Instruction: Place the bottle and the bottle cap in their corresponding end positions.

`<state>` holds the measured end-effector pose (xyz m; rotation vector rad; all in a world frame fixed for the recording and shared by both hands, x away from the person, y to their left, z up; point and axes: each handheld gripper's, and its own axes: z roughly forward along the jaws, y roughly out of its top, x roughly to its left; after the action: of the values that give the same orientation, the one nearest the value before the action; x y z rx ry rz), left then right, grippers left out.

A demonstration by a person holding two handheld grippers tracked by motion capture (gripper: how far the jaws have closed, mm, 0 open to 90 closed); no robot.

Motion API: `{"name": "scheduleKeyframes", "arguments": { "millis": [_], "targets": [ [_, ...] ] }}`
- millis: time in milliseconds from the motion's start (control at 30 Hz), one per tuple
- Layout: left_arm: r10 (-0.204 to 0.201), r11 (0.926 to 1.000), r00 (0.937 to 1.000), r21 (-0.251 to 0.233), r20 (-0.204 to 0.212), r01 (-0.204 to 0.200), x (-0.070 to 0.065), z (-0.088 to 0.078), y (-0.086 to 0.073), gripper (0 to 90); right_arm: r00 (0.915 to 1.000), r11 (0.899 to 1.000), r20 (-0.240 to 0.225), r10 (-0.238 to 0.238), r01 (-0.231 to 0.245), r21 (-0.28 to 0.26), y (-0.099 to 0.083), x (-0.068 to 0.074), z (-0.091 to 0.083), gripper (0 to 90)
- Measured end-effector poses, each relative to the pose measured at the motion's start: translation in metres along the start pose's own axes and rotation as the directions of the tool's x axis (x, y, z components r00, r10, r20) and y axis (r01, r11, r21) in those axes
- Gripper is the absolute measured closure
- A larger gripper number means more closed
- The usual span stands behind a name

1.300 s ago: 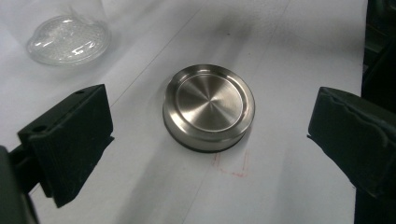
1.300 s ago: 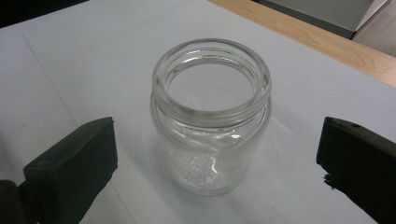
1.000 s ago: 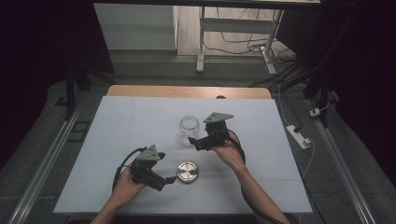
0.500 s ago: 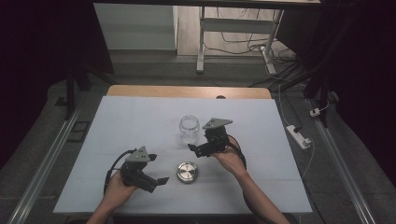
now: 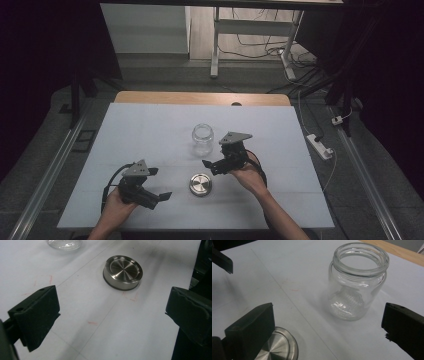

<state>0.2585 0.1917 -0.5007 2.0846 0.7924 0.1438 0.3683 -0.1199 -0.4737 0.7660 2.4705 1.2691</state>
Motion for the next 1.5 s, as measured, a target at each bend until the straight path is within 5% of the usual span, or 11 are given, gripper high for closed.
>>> {"name": "scheduleKeyframes", "arguments": {
  "millis": [933,1267,1500],
  "targets": [
    [-0.117,0.9926,0.9922,-0.037,-0.042,0.115,0.0,-0.044,-0.05,0.0,0.9999,1.0,-0.016,0.005,-0.005,-0.022,-0.02,0.013,-0.043,0.0],
    [-0.146,0.9882,0.9859,-0.06,-0.082,0.141,0.0,-0.06,-0.068,0.0,0.9999,1.0,0.001,0.012,-0.012,-0.028,-0.032,0.016,-0.061,0.0],
    [-0.142,0.9898,0.9809,-0.027,-0.133,0.14,-0.002,-0.065,-0.077,0.0,0.9996,0.999,0.02,0.021,-0.02,-0.033,-0.04,0.016,-0.074,0.0]
  ]
}}
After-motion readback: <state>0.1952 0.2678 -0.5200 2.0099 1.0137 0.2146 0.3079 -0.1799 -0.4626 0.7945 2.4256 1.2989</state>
